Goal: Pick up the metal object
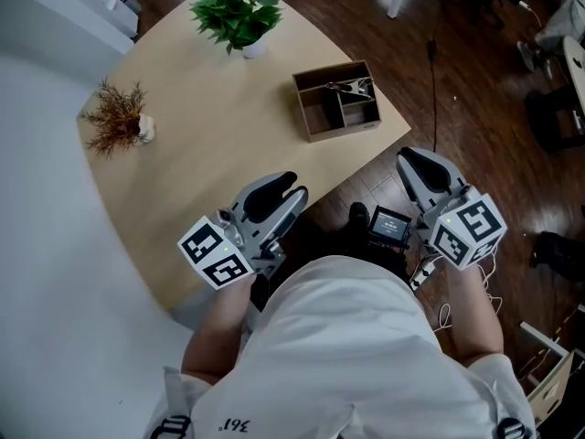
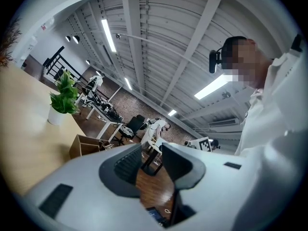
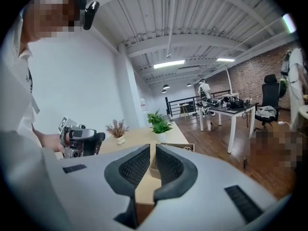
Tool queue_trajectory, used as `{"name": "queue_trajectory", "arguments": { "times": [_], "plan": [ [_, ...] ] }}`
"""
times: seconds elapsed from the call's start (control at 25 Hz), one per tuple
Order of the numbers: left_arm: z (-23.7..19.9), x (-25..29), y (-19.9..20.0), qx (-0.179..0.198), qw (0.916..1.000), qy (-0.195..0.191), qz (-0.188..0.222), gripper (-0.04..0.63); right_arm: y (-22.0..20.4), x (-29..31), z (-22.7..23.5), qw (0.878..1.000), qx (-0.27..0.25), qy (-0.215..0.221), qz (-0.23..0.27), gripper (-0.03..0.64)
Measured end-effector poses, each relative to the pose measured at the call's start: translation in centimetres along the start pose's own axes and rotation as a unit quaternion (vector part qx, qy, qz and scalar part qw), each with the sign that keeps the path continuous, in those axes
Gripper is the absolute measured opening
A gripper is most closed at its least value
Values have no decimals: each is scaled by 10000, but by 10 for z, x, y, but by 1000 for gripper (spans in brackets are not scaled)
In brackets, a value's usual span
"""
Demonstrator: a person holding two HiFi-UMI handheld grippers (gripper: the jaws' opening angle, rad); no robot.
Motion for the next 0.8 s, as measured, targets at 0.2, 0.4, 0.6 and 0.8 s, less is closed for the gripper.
{"name": "queue_trajectory", "arguments": {
  "times": [0.2,0.4,0.6,0.8],
  "plan": [
    [4,15,6,33,9999,68,128,112,9,-1,21,9997,-232,-16,-24,19],
    [7,34,7,53,9998,100,155,114,13,-1,40,9993,-371,47,-63,43],
    [3,49,5,82,9998,118,122,114,8,10,53,9971,-710,74,-266,49],
    [-6,62,1,103,9998,177,46,114,1,30,62,9917,-1145,167,-560,51]
  ]
}}
Point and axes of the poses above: the fingertips, and each gripper's own axes: x forward along the fingers, z to its right, y out of its top, the point moved 2 cm from there along -x, backward along the fingers, and after that the axes turned 7 degrees about y, right-handed, at the moved point
